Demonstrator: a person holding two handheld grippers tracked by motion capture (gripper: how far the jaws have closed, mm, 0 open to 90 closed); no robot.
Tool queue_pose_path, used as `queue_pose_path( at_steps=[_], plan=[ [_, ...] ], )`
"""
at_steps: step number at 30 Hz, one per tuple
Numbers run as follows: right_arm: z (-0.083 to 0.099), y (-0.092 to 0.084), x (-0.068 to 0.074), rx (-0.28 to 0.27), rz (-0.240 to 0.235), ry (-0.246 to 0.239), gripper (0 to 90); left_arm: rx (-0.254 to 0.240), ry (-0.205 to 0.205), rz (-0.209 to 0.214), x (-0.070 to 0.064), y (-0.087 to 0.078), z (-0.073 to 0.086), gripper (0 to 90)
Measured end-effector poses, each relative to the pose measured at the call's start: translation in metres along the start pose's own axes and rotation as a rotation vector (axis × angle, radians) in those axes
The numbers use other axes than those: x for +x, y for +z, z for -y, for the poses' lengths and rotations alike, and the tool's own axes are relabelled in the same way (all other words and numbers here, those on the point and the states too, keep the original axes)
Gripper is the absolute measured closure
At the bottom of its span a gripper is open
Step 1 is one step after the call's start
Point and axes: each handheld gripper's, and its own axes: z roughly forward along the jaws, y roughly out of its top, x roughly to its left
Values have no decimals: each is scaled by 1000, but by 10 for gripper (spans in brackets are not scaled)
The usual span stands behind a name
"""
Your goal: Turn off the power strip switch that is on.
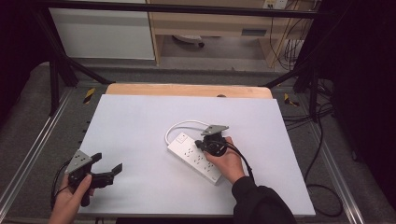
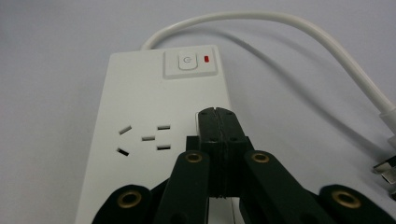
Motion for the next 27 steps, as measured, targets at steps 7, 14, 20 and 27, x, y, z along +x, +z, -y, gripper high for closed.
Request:
queue_pose_path(
  at_steps=[7, 14, 20, 27],
  plan=[
    [0, 0, 2, 1, 8, 3, 900, 0, 0, -1, 0, 0, 0, 59],
    [0, 0, 2, 9, 13, -1, 900, 1, 1, -1, 0, 0, 0, 59],
    [2, -1, 2, 16, 16, 4, 900, 0, 2, 1, 0, 0, 0, 59],
    [2, -1, 2, 13, 15, 5, 900, 1, 1, 2, 0, 0, 0, 60]
  ],
)
